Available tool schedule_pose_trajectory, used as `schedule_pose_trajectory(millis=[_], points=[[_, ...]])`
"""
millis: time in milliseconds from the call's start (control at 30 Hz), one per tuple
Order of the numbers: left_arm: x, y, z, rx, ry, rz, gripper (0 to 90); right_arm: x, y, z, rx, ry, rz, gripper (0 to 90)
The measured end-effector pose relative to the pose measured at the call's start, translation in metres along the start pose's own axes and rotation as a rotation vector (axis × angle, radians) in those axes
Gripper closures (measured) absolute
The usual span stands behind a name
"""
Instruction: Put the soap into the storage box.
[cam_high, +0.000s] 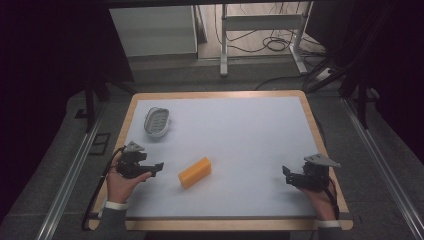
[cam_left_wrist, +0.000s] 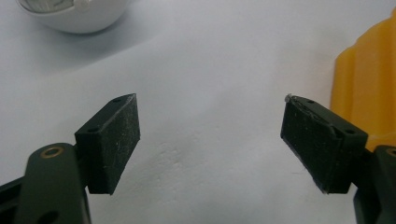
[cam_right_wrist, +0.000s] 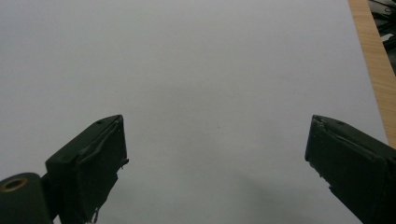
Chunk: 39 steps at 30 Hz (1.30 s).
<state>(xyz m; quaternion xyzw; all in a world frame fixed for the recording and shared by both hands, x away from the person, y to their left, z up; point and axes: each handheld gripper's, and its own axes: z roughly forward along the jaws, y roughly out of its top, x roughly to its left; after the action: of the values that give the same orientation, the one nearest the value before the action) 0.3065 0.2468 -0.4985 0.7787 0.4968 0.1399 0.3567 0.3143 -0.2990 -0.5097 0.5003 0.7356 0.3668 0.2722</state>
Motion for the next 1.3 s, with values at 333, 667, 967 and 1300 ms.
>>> schedule_pose_trajectory(millis=[333, 667, 967, 1300], points=[[0.0, 0.02, -0.026, 0.009, -0.008, 0.041, 19.2, 0.001, 0.003, -0.004, -0.019, 0.004, 0.014, 5.6], [-0.009, 0.037, -0.036, 0.027, -0.037, 0.087, 18.0, 0.0, 0.0, -0.006, -0.013, -0.012, 0.02, 5.6], [-0.022, 0.05, -0.038, 0.025, -0.045, 0.123, 18.1, -0.001, -0.001, -0.007, -0.006, -0.02, 0.016, 5.6], [-0.042, 0.06, -0.035, 0.039, -0.067, 0.198, 18.2, -0.002, -0.001, -0.008, -0.004, -0.027, 0.016, 5.8]])
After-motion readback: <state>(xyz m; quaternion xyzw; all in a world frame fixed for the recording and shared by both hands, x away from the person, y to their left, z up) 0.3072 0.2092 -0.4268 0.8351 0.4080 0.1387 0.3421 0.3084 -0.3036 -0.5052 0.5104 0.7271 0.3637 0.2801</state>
